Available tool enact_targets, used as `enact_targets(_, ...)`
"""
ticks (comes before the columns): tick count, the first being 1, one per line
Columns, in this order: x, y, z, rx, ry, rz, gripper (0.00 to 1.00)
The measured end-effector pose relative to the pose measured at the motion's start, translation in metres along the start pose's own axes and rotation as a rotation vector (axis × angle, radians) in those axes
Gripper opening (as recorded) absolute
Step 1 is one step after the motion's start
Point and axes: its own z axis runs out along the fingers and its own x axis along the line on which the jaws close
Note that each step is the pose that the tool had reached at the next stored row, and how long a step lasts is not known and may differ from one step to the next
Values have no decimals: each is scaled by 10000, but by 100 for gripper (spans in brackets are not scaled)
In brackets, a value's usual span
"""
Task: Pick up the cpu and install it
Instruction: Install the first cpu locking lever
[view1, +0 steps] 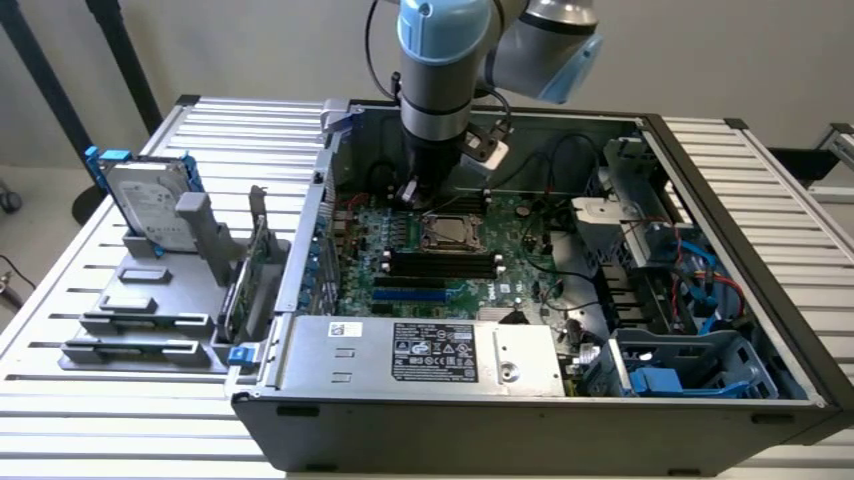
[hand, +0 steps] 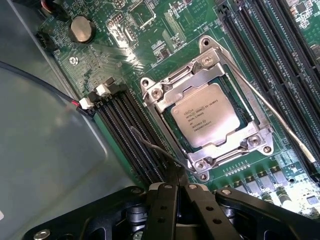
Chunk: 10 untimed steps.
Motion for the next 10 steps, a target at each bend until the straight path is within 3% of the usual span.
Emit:
enact_targets(7,-1,1,1,-90,-134,12,11)
enact_targets(10,-1,3,8,-105,-161,13,11)
